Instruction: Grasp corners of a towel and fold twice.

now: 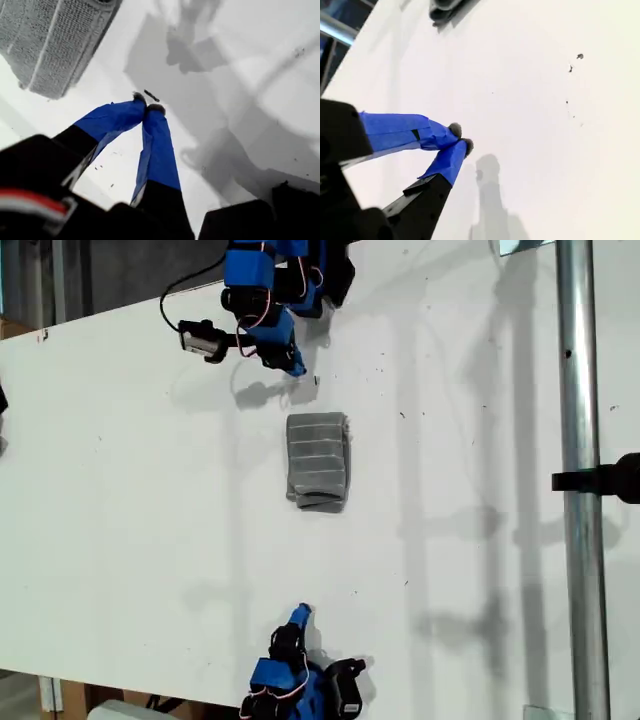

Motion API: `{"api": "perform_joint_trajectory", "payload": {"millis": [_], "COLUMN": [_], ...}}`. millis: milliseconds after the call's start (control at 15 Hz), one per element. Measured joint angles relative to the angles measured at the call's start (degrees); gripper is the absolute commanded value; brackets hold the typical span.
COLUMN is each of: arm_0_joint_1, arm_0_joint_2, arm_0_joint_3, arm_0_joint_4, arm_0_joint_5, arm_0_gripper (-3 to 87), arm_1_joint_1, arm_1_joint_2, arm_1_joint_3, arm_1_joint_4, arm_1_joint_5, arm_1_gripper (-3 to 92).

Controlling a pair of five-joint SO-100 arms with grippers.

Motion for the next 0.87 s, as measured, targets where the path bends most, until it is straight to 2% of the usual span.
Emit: {"api": "perform_joint_trajectory", "payload": {"millis": [67,200,267,333,400,467,600,867], "arm_0_joint_1": [0.18,0.18,0.35,0.53,0.35,0.35,0.35,0.35], "arm_0_joint_2": [0.00,0.00,0.00,0.09,0.09,0.09,0.09,0.09], "arm_0_joint_3": [0.00,0.00,0.00,0.00,0.00,0.00,0.00,0.00], "arm_0_joint_4": [0.18,0.18,0.18,0.18,0.18,0.18,0.18,0.18], "arm_0_joint_5": [1.85,11.87,17.58,19.42,20.13,20.21,20.30,20.30], "arm_0_gripper": [-0.1,-0.3,-0.3,-0.3,-0.3,-0.3,-0.3,-0.3], "arm_1_joint_1": [0.00,-0.97,-1.76,-2.81,-4.22,-7.47,-14.15,-20.30], "arm_1_joint_2": [1.14,6.42,12.48,22.76,32.78,36.56,38.32,38.41], "arm_1_joint_3": [2.37,8.26,9.67,10.02,9.93,9.14,10.02,10.02], "arm_1_joint_4": [-0.53,-3.16,0.44,6.94,13.10,15.12,14.94,14.94], "arm_1_joint_5": [0.88,2.11,5.71,10.37,10.46,11.25,11.87,11.87], "arm_1_gripper": [0.5,0.5,1.1,1.2,1.3,2.6,2.6,2.6]}}
